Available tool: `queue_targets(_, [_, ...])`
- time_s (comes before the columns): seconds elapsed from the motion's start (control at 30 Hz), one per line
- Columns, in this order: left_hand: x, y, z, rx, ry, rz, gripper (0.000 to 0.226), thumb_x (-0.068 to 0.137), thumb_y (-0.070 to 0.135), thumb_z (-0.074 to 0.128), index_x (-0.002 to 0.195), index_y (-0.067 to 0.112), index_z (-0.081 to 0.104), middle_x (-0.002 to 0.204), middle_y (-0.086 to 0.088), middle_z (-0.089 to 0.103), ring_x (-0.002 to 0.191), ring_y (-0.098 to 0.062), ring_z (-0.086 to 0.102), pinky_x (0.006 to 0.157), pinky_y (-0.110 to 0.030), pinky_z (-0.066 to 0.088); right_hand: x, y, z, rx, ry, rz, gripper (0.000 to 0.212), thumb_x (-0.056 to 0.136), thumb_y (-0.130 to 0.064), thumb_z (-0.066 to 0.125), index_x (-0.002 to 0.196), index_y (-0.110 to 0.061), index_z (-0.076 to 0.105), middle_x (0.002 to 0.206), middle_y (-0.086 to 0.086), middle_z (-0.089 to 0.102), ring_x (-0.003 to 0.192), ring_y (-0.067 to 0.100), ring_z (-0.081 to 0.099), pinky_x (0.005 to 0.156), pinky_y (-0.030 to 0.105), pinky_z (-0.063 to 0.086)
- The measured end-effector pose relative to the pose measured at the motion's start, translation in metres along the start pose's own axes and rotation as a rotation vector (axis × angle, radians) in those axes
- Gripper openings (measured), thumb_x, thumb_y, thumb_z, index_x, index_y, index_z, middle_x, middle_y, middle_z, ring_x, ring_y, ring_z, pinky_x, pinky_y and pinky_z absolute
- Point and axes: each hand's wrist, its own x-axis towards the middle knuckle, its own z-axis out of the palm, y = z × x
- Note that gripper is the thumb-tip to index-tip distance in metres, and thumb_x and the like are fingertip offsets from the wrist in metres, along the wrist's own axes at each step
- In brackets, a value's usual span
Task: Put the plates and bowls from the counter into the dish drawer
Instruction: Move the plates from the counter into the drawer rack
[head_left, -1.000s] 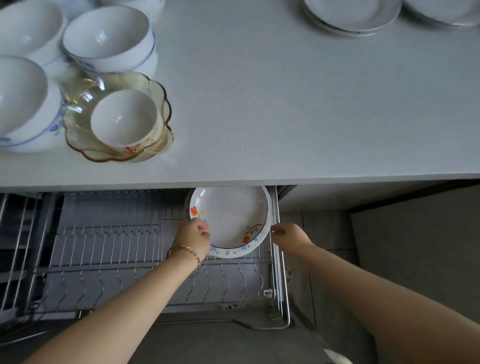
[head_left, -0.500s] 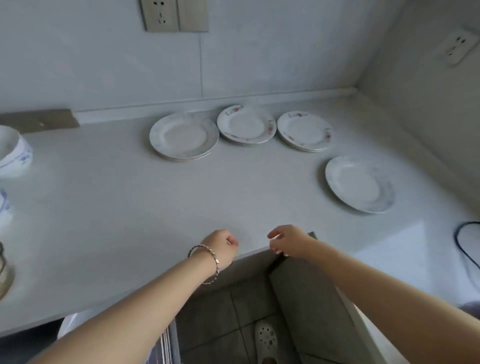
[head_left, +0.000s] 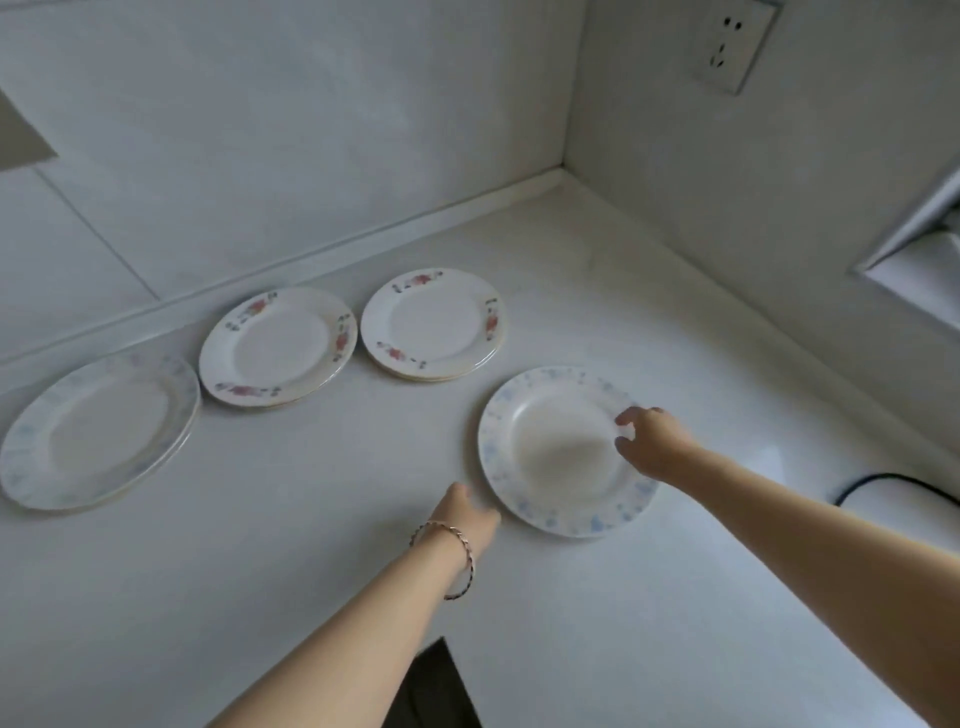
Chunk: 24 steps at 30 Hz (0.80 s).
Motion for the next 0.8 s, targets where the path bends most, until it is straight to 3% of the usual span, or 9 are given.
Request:
queue_targets(0.1, [0.028, 0.017, 0.029, -0.181, 0.021, -0.082, 0.056, 0.063, 0.017, 0.067, 0.115, 0.005, 0.05, 0.11, -0.023, 0.064, 0.089, -0.026, 0.063, 0.092, -0.047, 0.052, 0.031, 0.02, -0.005, 0.087, 0.029, 0.136, 0.05, 0.092, -0.021, 0.05, 0.138, -0.007, 0.039, 0.137, 0.021, 0.042, 0.124, 0.037, 0.048, 0.102, 0.034, 0.039])
queue_targets(0.17, [0.054, 0.015, 0.046, -0.307, 0.083, -0.126, 0.059, 0.052, 0.009, 0.066, 0.109, 0.003, 0.055, 0.112, -0.021, 0.066, 0.097, -0.029, 0.066, 0.09, -0.051, 0.053, 0.05, 0.032, 0.001, 0.155, 0.004, 0.194, 0.046, 0.092, -0.019, 0.049, 0.133, 0.0, 0.043, 0.132, 0.022, 0.048, 0.121, 0.035, 0.05, 0.098, 0.034, 0.041])
queue_targets(0.23, [0.059, 0.019, 0.053, -0.378, 0.152, -0.147, 0.049, 0.058, -0.006, 0.066, 0.104, 0.002, 0.053, 0.107, -0.016, 0.064, 0.101, -0.032, 0.064, 0.089, -0.053, 0.052, 0.061, 0.04, 0.006, 0.224, -0.047, 0.205, 0.032, 0.092, -0.009, 0.046, 0.12, 0.002, 0.054, 0.114, 0.017, 0.058, 0.107, 0.027, 0.057, 0.089, 0.032, 0.044])
queue_targets(0.3, [0.055, 0.021, 0.054, -0.402, 0.201, -0.142, 0.037, 0.07, -0.015, 0.061, 0.094, 0.01, 0.048, 0.099, -0.013, 0.058, 0.099, -0.029, 0.062, 0.091, -0.053, 0.051, 0.066, 0.047, 0.013, 0.348, -0.032, 0.199, 0.02, 0.083, 0.0, 0.05, 0.098, -0.002, 0.063, 0.089, 0.012, 0.058, 0.085, 0.021, 0.055, 0.071, 0.03, 0.047])
queue_targets(0.43, [0.048, 0.016, 0.047, -0.395, 0.229, -0.08, 0.038, 0.072, -0.018, 0.06, 0.083, 0.015, 0.043, 0.095, -0.011, 0.055, 0.093, -0.026, 0.058, 0.091, -0.054, 0.051, 0.05, 0.052, 0.016, 0.433, 0.017, 0.168, 0.014, 0.076, 0.006, 0.052, 0.078, -0.006, 0.059, 0.057, 0.003, 0.047, 0.065, 0.022, 0.047, 0.046, 0.023, 0.034])
queue_targets(0.53, [0.031, 0.007, 0.035, -0.371, 0.265, -0.029, 0.043, 0.072, -0.017, 0.059, 0.072, 0.021, 0.038, 0.085, -0.007, 0.055, 0.086, -0.023, 0.055, 0.088, -0.054, 0.052, 0.028, 0.044, 0.014, 0.443, 0.06, 0.107, 0.013, 0.078, 0.002, 0.054, 0.087, -0.006, 0.062, 0.063, 0.003, 0.051, 0.068, 0.023, 0.046, 0.046, 0.022, 0.032])
queue_targets(0.7, [-0.023, -0.024, -0.006, -0.396, 0.301, 0.006, 0.043, 0.073, -0.013, 0.062, 0.073, 0.023, 0.04, 0.092, -0.01, 0.059, 0.089, -0.026, 0.06, 0.088, -0.051, 0.053, -0.018, 0.008, 0.012, 0.429, 0.025, -0.006, 0.021, 0.079, -0.002, 0.056, 0.099, -0.006, 0.062, 0.08, 0.007, 0.06, 0.074, 0.024, 0.053, 0.052, 0.023, 0.039])
queue_targets(0.8, [-0.065, -0.06, -0.038, -0.398, 0.347, -0.031, 0.037, 0.072, -0.009, 0.065, 0.08, 0.021, 0.044, 0.089, -0.007, 0.06, 0.092, -0.029, 0.063, 0.087, -0.049, 0.054, -0.054, -0.025, 0.027, 0.411, -0.048, -0.057, 0.03, 0.08, 0.0, 0.056, 0.109, -0.002, 0.059, 0.088, 0.012, 0.062, 0.078, 0.025, 0.057, 0.066, 0.027, 0.045])
